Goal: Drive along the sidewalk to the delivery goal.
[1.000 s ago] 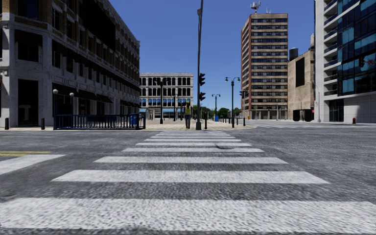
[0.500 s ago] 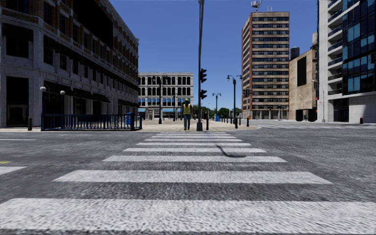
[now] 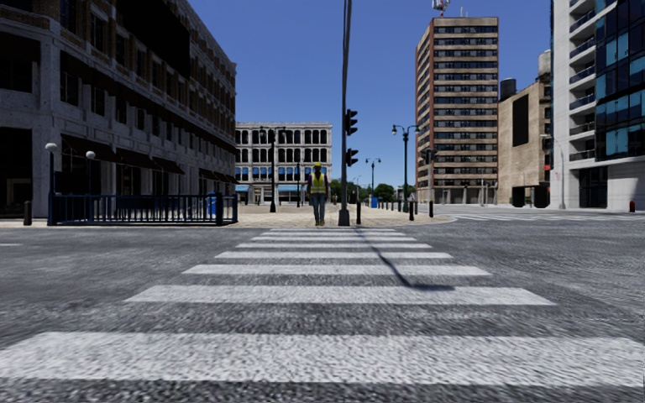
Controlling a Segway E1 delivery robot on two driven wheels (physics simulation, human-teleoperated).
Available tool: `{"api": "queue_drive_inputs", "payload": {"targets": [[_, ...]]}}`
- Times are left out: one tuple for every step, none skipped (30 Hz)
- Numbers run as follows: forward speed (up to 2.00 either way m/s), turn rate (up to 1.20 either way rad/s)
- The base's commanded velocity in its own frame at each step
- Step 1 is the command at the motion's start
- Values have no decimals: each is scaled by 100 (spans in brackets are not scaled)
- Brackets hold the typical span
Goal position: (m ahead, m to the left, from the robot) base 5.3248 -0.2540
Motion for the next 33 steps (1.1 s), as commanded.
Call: {"api": "queue_drive_inputs", "payload": {"targets": [[102,0],[90,0],[90,0],[81,0],[77,0],[75,0],[75,0],[75,0],[74,-9],[73,-11],[73,-12],[73,-12],[73,-13],[73,-21],[73,-25],[73,-25],[73,-25],[73,-23],[73,-18],[74,-16],[74,-16],[75,-14],[75,-5],[75,0],[75,0],[75,0],[75,0],[75,0],[75,0],[75,0],[75,0],[77,0],[79,0]]}}
